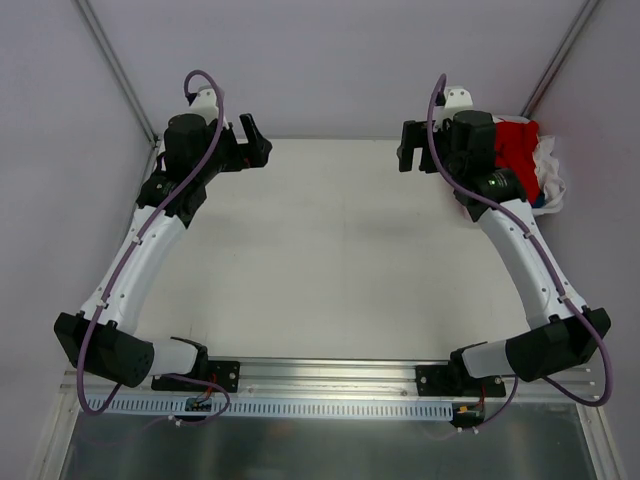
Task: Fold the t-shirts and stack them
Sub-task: Grab crumpled tshirt from bin with the right arm
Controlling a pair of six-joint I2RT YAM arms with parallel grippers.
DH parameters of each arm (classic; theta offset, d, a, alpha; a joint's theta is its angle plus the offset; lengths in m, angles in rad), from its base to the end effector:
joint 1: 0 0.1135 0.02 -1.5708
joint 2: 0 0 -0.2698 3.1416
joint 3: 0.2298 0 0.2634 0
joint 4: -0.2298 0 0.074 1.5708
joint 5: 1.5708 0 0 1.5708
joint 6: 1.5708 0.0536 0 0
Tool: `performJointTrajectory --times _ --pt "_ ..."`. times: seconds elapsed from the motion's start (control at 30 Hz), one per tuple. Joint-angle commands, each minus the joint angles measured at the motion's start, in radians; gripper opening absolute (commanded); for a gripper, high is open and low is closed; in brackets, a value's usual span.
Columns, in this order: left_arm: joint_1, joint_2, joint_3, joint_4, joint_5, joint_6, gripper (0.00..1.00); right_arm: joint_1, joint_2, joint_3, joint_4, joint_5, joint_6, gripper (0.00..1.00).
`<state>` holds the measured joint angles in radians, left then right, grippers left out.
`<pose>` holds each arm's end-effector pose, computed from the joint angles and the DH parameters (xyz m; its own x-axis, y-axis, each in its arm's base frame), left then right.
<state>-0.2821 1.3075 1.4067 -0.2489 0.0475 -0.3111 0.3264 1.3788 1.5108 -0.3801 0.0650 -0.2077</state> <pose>0.3116 -0.0930 0.4401 -0.2353 -0.2501 -0.9392 0.2638 0.9136 -0.3094 0.3217 0.1052 0.4403 -0.1739 -0.2761 -0.9453 -0.3027 0.9284 -0.2155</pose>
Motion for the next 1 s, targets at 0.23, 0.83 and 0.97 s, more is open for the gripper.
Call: performJointTrajectory --times 0.23,0.83,0.97 --pt "-0.008 -0.031 -0.028 0.017 -0.014 0.018 0.99 0.003 -0.032 -0.018 0.029 0.024 0.007 0.99" --pt "-0.008 -0.034 -0.032 0.017 -0.009 0.014 0.99 0.005 -0.054 -0.015 0.038 -0.108 0.019 1.00" --pt "-0.008 -0.039 -0.040 0.017 -0.012 0.015 0.99 0.008 -0.014 0.025 0.004 -0.024 -0.022 0.99"
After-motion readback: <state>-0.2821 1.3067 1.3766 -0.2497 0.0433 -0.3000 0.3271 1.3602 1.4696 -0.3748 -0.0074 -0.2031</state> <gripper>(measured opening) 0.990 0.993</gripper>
